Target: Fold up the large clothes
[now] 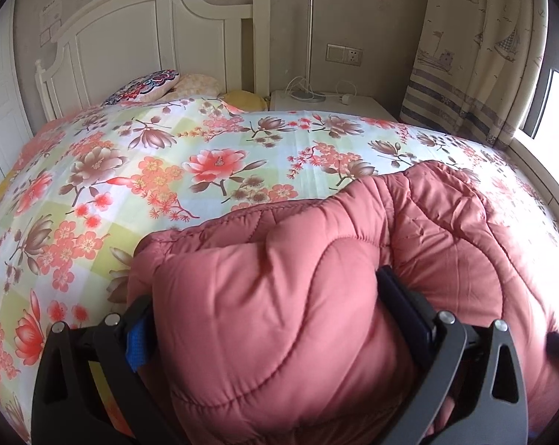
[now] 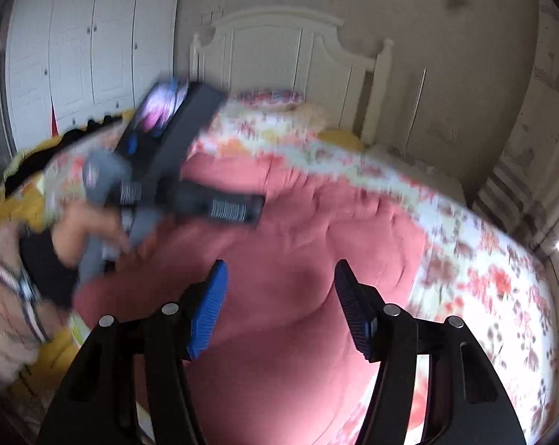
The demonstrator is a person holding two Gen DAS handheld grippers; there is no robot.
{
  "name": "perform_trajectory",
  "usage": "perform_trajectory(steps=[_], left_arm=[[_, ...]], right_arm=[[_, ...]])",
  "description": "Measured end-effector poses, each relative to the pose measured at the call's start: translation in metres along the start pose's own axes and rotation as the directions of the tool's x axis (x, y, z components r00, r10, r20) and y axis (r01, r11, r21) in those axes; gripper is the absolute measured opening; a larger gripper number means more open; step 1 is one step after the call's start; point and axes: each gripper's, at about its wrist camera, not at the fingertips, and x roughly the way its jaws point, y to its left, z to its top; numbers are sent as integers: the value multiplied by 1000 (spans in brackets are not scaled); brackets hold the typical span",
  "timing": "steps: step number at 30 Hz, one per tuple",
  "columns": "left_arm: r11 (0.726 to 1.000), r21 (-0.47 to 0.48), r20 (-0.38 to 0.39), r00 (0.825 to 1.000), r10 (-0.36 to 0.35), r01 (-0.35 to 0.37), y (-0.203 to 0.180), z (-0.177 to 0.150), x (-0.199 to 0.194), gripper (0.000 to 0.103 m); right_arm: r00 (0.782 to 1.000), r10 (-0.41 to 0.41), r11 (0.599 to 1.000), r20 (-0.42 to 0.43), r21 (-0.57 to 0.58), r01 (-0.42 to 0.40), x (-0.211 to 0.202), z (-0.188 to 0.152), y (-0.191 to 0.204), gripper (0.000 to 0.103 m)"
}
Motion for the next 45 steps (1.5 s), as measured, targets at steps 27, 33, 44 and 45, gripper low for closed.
perform_trajectory(steps=[27, 33, 44, 45], left_arm=[[978, 93, 87, 980, 179, -187, -22, -19, -69, 101], [994, 42, 32, 995, 99, -101, 0, -43, -42, 101], [997, 43, 35, 997, 70, -71, 5, -47, -38, 101], [996, 46, 38, 997, 74, -76, 5, -48, -38, 101]], right_arm=[[999, -31, 998, 33, -54, 33, -21, -40, 27, 62], [999, -14, 998, 44, -53, 17, -23, -39, 26, 62], [996, 80, 994, 42, -83, -76, -32, -12, 80, 62], [999, 46, 993, 8, -113, -45, -17, -19, 90, 62]])
